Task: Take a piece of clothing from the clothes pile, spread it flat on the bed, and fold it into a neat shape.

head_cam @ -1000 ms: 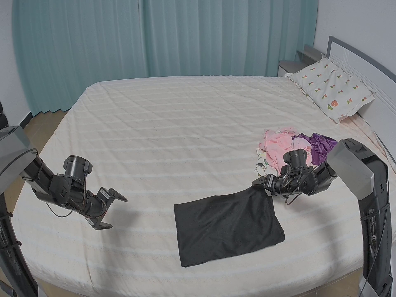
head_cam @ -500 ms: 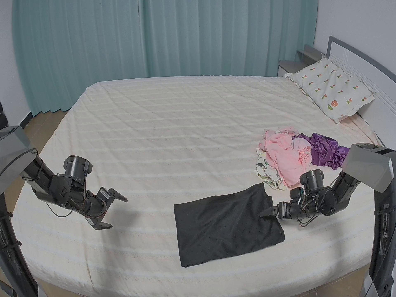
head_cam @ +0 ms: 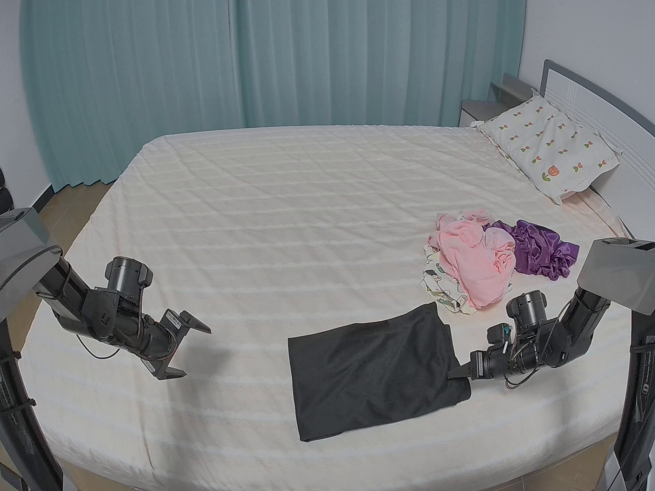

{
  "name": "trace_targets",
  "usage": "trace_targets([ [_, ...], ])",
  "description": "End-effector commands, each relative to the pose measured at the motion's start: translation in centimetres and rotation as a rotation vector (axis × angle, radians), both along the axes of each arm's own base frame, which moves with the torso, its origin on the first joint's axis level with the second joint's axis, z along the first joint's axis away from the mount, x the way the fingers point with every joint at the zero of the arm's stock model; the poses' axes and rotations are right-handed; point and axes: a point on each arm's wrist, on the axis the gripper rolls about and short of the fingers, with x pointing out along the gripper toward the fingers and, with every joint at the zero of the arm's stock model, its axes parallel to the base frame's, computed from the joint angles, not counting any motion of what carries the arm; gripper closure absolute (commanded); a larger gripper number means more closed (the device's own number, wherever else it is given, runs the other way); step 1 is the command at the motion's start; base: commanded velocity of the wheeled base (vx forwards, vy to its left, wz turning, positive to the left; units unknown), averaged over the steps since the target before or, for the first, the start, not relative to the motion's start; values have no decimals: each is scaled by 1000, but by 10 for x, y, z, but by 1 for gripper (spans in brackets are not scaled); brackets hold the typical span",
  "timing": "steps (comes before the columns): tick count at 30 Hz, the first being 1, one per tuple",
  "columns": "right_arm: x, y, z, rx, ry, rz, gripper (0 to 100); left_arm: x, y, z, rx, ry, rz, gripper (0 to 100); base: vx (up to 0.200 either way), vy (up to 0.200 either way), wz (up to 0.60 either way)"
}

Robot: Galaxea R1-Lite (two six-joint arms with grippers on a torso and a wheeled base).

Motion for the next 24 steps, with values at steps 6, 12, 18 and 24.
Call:
trace_targets([
  [6, -16, -4, 7, -21, 6, 26, 100, 0, 0, 0, 0, 0, 0, 0, 0, 0, 0],
  [12, -20, -10, 7, -32, 13, 12, 100, 0, 0, 0, 0, 0, 0, 0, 0, 0, 0],
  [18, -21, -10, 6, -37, 19, 10, 100, 0, 0, 0, 0, 0, 0, 0, 0, 0, 0],
  [24, -16, -10, 8, -40, -8, -1, 0, 0, 0, 0, 1, 0, 1, 0, 0, 0, 0],
])
